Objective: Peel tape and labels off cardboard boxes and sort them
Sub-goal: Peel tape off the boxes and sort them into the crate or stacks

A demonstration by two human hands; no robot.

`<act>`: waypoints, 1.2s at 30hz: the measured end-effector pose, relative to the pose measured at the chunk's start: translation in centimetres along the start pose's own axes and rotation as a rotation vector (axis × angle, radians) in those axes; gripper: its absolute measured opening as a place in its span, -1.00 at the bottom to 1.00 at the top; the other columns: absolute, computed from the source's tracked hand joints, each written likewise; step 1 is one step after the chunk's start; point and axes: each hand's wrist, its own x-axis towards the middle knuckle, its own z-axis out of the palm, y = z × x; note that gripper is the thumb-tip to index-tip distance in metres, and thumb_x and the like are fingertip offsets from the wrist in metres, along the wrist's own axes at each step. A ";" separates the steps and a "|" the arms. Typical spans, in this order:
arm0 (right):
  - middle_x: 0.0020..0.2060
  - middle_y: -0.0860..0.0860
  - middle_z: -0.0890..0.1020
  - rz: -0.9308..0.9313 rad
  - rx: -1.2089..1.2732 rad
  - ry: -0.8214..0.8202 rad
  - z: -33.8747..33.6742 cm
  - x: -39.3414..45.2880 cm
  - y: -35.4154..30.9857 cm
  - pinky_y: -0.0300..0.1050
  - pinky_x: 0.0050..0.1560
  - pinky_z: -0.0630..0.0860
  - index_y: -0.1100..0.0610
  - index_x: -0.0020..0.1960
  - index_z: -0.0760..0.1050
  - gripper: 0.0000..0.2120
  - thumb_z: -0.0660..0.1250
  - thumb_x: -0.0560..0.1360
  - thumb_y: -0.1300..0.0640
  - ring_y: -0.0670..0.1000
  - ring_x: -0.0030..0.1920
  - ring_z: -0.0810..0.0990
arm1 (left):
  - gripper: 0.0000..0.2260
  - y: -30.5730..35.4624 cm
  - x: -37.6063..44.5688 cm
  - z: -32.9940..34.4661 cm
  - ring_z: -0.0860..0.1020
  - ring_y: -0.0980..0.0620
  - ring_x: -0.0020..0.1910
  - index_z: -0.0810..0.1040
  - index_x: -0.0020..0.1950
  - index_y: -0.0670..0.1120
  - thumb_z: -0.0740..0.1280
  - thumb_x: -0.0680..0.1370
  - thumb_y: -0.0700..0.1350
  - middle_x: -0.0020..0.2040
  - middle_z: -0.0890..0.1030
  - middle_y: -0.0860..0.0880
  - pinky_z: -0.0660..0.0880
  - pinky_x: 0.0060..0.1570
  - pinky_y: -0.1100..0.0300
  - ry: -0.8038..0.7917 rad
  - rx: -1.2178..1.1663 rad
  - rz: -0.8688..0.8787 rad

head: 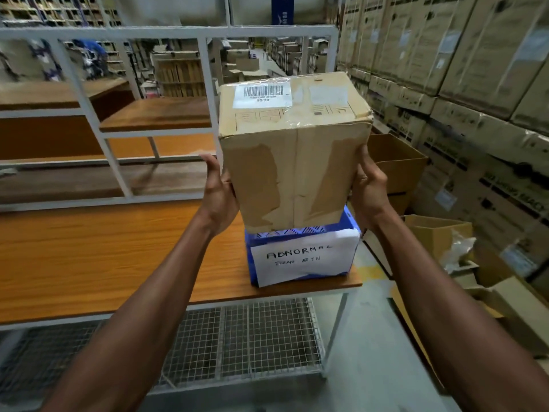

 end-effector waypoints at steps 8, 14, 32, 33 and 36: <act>0.10 0.08 0.69 0.082 -0.052 -0.048 -1.2 8.8 2.9 -0.03 -0.17 0.43 -0.13 0.41 0.56 -0.32 -0.04 0.57 -0.48 0.08 -0.04 0.63 | -0.34 -3.8 9.9 -2.7 0.60 -0.16 0.32 0.50 0.49 -0.10 -0.11 0.71 0.29 0.33 0.62 -0.20 0.55 0.24 -0.12 0.154 -0.085 -0.072; -0.26 -0.14 0.66 0.255 -0.109 0.002 -2.8 13.8 6.9 -0.01 -0.14 0.47 0.00 0.38 0.59 -0.26 -0.07 0.61 -0.46 -0.10 -0.22 0.59 | -0.56 -7.1 14.5 -6.2 0.62 -0.16 0.04 0.61 0.34 -0.12 0.06 0.71 0.06 0.16 0.65 -0.22 0.60 -0.18 0.09 0.232 -0.019 -0.235; 0.25 -0.02 0.63 0.426 -0.132 0.057 -3.4 25.4 11.3 0.18 0.12 0.49 -0.17 0.29 0.58 -0.44 -0.02 0.62 -0.42 0.14 0.28 0.54 | -0.27 -13.8 22.0 -8.5 0.64 -0.14 0.10 0.46 0.51 0.02 -0.10 0.60 0.45 0.15 0.67 -0.20 0.58 0.09 -0.06 0.224 -0.017 -0.283; 0.23 0.00 0.64 0.419 -0.150 0.069 -3.5 26.0 11.6 0.18 0.13 0.49 -0.16 0.28 0.60 -0.47 0.00 0.63 -0.40 0.14 0.26 0.55 | -0.28 -14.0 22.4 -8.8 0.63 -0.18 0.18 0.48 0.50 0.02 -0.10 0.61 0.44 0.20 0.66 -0.22 0.58 0.16 -0.13 0.197 -0.013 -0.289; 0.15 -0.01 0.66 0.392 -0.172 0.121 -3.7 27.3 11.8 0.25 0.24 0.48 -0.13 0.20 0.61 -0.56 0.04 0.67 -0.29 0.13 0.19 0.56 | -0.33 -13.8 23.5 -9.5 0.58 -0.23 0.30 0.52 0.46 0.11 0.00 0.59 0.47 0.30 0.62 -0.24 0.52 0.28 -0.27 0.141 0.069 -0.365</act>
